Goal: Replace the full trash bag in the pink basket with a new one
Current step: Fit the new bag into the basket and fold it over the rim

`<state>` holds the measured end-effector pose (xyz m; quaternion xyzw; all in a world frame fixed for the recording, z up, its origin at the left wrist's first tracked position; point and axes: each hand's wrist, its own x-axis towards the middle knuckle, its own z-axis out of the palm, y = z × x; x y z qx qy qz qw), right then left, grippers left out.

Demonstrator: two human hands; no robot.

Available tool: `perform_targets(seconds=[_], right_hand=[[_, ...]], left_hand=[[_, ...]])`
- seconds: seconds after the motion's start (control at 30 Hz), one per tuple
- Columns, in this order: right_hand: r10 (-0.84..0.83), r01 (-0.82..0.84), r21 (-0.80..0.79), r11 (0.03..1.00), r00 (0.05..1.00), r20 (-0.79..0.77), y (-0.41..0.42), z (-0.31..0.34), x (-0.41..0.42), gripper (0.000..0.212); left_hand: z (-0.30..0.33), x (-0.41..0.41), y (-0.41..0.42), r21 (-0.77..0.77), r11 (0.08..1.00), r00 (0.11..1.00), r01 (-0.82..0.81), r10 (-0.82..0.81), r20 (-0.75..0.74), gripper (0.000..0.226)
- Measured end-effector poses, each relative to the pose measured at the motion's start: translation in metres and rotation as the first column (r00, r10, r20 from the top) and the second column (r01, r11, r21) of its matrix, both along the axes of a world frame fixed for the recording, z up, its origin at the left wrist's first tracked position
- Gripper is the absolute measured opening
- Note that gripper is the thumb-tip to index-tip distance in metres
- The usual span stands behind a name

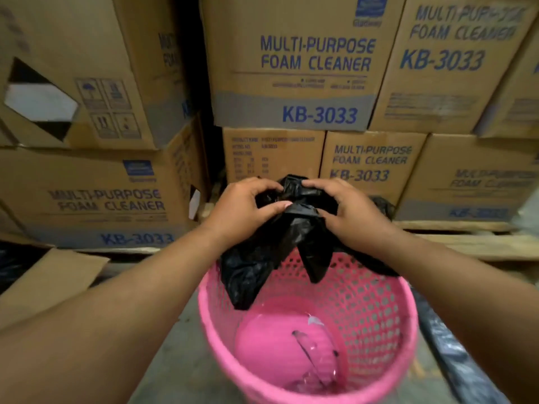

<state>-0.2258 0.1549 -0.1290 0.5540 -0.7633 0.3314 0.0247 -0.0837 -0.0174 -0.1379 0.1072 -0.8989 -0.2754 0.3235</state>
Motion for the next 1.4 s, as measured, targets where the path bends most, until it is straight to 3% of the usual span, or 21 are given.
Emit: perform_targets(seconds=[0.1,0.2,0.33,0.43,0.5,0.57,0.63,0.73,0.87,0.97,1.1,1.23,1.4], right_hand=[[-0.020,0.010,0.104,0.995,0.995,0.096,0.017,-0.028,0.014,0.041],[-0.060,0.036,0.088,0.995,0.956,0.288,0.016,-0.045,0.027,0.033],[-0.020,0.085,-0.063,0.994,0.737,0.676,-0.003,-0.046,0.043,0.031],[-0.094,0.069,0.065,0.996,0.627,0.774,-0.003,-0.048,0.045,0.027],[-0.179,0.017,0.226,0.974,0.670,0.720,0.004,-0.051,0.042,0.030],[-0.191,0.001,0.323,0.947,0.808,0.557,0.013,-0.052,0.040,0.044],[-0.102,-0.043,0.279,0.959,0.869,0.483,0.021,-0.050,0.041,0.056],[-0.002,-0.121,0.231,0.965,0.883,0.470,0.031,-0.044,0.045,0.066],[-0.095,0.039,0.199,0.979,0.954,0.284,0.037,-0.051,0.037,0.040],[-0.229,0.202,0.145,0.969,0.953,0.197,0.039,-0.044,0.031,0.015],[-0.287,0.250,0.153,0.956,0.908,0.307,0.040,-0.031,0.016,0.017],[-0.166,0.164,0.066,0.984,0.733,0.659,0.048,-0.023,0.007,0.018],[-0.034,0.049,-0.001,0.999,0.722,0.692,0.053,-0.027,-0.001,0.025]], left_hand=[[-0.015,0.010,0.018,0.097,0.994,0.961,0.043,-0.068,0.267,0.029],[-0.019,0.021,0.027,0.172,0.985,0.942,0.015,-0.072,0.327,0.040],[-0.016,0.036,0.029,0.237,0.971,0.950,-0.014,-0.061,0.308,0.052],[-0.021,0.045,0.031,0.169,0.986,0.903,-0.015,-0.059,0.425,0.035],[-0.025,0.048,0.034,0.036,0.999,0.888,-0.004,-0.013,0.460,0.016],[-0.027,0.048,0.038,-0.011,1.000,0.886,0.005,0.000,0.463,0.009],[-0.028,0.045,0.042,-0.040,0.999,0.894,0.001,0.017,0.448,0.012],[-0.026,0.037,0.044,-0.015,0.998,0.915,-0.065,0.066,0.398,0.016],[-0.020,0.028,0.053,0.029,0.996,0.940,-0.086,0.071,0.334,0.007],[-0.014,0.021,0.063,0.081,0.996,0.955,-0.046,0.020,0.297,0.008],[-0.017,0.018,0.065,0.117,0.991,0.958,-0.058,0.022,0.286,0.029],[-0.020,0.021,0.063,0.228,0.973,0.979,0.028,-0.073,0.189,0.035],[-0.024,0.017,0.059,0.183,0.983,0.983,0.026,-0.059,0.176,0.040]])
